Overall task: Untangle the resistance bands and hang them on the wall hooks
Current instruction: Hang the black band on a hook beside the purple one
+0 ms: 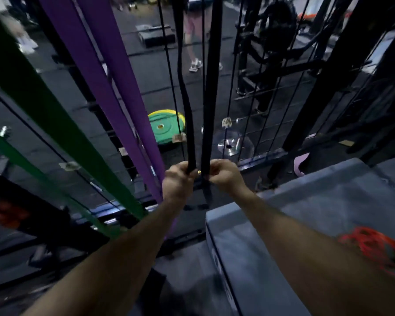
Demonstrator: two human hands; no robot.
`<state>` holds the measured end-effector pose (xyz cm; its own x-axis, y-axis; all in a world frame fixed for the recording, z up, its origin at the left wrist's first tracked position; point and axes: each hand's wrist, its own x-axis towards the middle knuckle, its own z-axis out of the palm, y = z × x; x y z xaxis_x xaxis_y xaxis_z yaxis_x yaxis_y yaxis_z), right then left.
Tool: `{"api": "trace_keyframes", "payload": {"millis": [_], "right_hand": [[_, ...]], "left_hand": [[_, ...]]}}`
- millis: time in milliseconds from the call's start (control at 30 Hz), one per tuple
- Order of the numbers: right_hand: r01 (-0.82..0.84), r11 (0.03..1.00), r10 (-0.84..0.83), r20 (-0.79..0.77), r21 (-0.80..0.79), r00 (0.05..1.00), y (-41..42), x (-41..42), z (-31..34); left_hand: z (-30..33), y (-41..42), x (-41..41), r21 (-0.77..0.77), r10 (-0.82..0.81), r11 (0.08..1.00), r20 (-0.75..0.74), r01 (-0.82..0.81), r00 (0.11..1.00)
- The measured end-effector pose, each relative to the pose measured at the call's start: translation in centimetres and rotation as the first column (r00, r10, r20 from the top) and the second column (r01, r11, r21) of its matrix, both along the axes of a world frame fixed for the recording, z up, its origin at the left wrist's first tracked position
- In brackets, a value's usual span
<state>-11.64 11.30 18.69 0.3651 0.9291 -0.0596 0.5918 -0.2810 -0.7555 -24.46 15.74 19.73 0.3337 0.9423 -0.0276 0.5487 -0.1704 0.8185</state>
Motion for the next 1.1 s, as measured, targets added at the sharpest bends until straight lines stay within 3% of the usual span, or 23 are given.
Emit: {"api": "trace_keyframes", "payload": {"millis": [100,233,333,467,533,667,767,900,1033,1100], "right_hand": [[-0.024,0.994,0.018,-0.055,-0.102,0.998,-0.6,-0.5,-3.6],[-0.015,0.997,0.016,-0.023,0.075,1.000,-0.6,-1.2,-6.7],[-0.039,0.996,0.040,-0.017,0.076,0.999,-1.0,-1.0,-8.2],[-0.040,0.999,0.043,0.092,-0.027,0.995,-1.9,-0.1,-11.1],[0.019,0.999,-0.016,0.052,-0.047,0.999,-1.9,0.5,-12.6],[-0.035,0.974,0.056,0.088,-0.222,0.995,-2.2,0.9,-15.1],[-0.028,0.964,0.041,0.041,-0.265,0.998,-2.9,1.0,-17.2],[0.207,0.942,-0.207,0.030,-0.263,0.978,-3.7,1.6,-18.0],[0.487,0.831,-0.466,0.141,-0.271,0.874,-3.8,3.3,-17.5],[0.546,0.794,-0.504,0.214,-0.267,0.837,-3.9,4.1,-17.2]], "left_hand": [[-4.0,-0.5,-1.3,-0.046,0.039,0.998,0.024,-0.037,0.999],[-8.0,-1.3,-2.2,-0.182,0.042,0.982,0.002,-0.041,0.999],[-11.1,-1.9,-2.5,-0.123,0.070,0.989,-0.076,-0.079,0.995],[-13.4,-1.9,-2.2,-0.155,0.081,0.984,-0.058,-0.089,0.995],[-14.1,-1.9,-1.8,-0.151,0.072,0.985,-0.095,-0.086,0.993],[-15.7,-1.8,-1.4,-0.155,0.104,0.980,-0.132,-0.124,0.986],[-17.2,-2.3,-1.2,-0.198,0.060,0.975,-0.197,-0.100,0.978],[-18.4,-3.2,-1.1,-0.171,0.208,0.954,-0.218,-0.247,0.954],[-17.5,-2.9,-1.1,-0.132,0.338,0.913,-0.287,-0.386,0.896],[-17.3,-2.5,-1.5,-0.089,0.355,0.912,-0.322,-0.402,0.877]]}}
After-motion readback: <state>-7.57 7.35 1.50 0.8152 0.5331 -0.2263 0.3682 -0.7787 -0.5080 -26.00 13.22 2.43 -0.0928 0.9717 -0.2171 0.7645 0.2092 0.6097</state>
